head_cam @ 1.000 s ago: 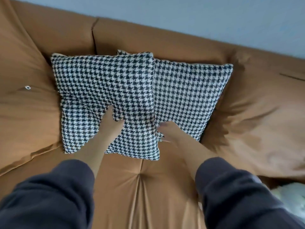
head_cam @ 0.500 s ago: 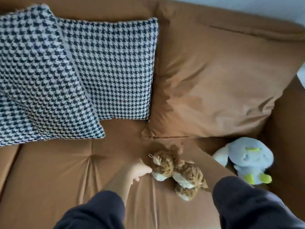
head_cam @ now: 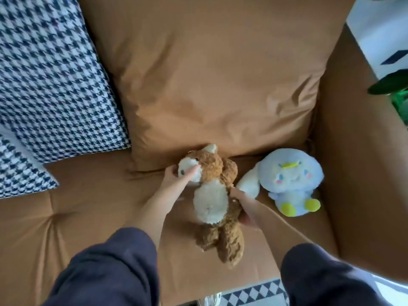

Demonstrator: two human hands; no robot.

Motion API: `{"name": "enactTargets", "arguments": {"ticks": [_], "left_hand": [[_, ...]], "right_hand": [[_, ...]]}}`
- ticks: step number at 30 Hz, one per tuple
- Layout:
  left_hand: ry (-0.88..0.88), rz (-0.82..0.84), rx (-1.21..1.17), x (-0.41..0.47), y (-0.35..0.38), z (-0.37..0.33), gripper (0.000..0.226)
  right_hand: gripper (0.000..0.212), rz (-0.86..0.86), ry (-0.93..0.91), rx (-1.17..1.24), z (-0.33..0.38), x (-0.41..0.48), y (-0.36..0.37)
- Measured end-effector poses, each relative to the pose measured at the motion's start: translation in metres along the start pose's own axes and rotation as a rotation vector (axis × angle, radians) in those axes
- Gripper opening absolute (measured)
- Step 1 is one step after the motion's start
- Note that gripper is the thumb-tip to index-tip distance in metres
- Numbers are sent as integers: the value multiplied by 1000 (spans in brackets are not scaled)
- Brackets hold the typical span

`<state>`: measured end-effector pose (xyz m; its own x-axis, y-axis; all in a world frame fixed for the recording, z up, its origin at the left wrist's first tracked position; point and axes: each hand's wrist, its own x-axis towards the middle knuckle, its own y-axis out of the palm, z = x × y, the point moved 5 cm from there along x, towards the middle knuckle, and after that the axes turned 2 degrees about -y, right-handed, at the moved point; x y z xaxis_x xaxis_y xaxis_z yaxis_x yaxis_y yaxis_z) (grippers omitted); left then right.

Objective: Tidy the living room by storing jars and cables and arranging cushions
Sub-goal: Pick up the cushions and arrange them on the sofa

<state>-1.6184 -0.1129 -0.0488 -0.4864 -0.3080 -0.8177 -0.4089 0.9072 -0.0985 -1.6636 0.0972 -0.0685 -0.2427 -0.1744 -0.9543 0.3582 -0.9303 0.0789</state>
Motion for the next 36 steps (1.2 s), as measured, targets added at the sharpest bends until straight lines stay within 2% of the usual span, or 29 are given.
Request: {"name": "enactTargets", "arguments": {"ticks": [2, 4, 7, 12, 16, 19, 22, 23, 25, 28, 31, 34, 36], "left_hand": [[-66, 116, 42, -1, 34, 3, 114], [-42, 96, 87, 4, 56, 2, 107], [26, -23, 126, 9, 75, 0, 93], [71, -103, 135, 12, 107, 4, 87], [146, -52, 424, 14, 134, -8, 91], [75, -13, 449, 12, 146, -5, 93], [-143, -103, 290, 4, 139, 2, 83], [-167, -100, 268, 2, 138, 3, 81], [-145, -55, 264, 0, 135, 2, 80], [-96, 51, 225, -1, 131, 0, 76], [-95, 108, 248, -7, 121, 0, 75], [-75, 126, 335, -16, 106, 1, 74], [-54, 133, 374, -27, 90, -2, 69]], "right_hand": [[36, 37, 69, 41, -3, 0, -4], [40, 13, 90, -106, -1, 2, -11], [44, -177, 8, -260, 11, 5, -39], [56, -305, -10, -423, 15, 3, -82], [40, -519, -132, -632, 21, 1, -119], [24, -449, -72, -802, 18, -2, -128], [24, -407, -85, -732, 20, -10, -126], [25, -407, -103, -721, 24, -13, -124], [25, -415, -112, -707, 31, -18, -118], [20, -366, -15, -682, 29, -22, -107], [25, -394, -102, -656, 28, -22, -100], [15, -476, -170, -716, 30, -34, -94], [18, -553, -215, -799, 36, -47, -83]]}}
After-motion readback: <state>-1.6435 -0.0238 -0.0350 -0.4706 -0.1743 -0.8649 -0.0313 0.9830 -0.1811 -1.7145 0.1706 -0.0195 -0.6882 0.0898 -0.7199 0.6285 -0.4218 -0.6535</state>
